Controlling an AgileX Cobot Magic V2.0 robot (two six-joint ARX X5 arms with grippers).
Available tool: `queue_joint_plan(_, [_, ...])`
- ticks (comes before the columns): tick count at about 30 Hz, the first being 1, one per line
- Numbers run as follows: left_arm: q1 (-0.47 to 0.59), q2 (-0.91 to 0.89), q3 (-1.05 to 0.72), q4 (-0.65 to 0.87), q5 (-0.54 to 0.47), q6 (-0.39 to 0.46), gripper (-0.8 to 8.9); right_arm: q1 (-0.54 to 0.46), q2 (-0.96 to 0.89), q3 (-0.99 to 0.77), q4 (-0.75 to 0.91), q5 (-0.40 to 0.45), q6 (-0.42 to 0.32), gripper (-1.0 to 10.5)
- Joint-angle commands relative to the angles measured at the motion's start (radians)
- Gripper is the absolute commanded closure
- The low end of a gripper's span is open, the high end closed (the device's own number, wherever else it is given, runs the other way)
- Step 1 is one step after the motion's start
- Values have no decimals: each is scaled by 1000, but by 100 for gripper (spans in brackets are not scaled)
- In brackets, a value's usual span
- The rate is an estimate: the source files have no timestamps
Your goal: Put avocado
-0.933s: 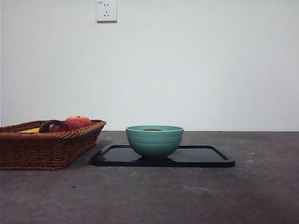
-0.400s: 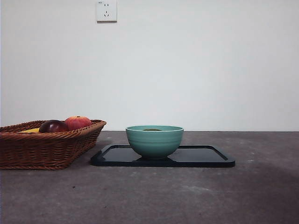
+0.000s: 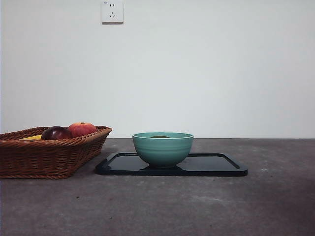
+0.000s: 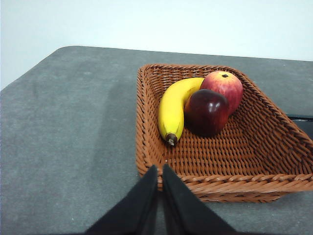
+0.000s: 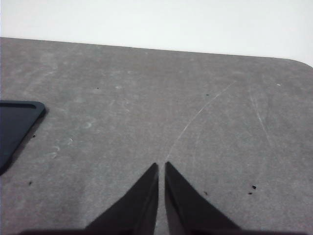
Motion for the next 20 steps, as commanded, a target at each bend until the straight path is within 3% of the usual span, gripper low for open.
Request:
queue_joint_plan(1, [2, -2, -21, -7, 2, 8, 798, -3, -2, -6, -11, -3, -13, 928])
queue_joint_plan(20, [2, -2, -21, -7, 2, 8, 798, -3, -2, -6, 14, 0, -8, 928])
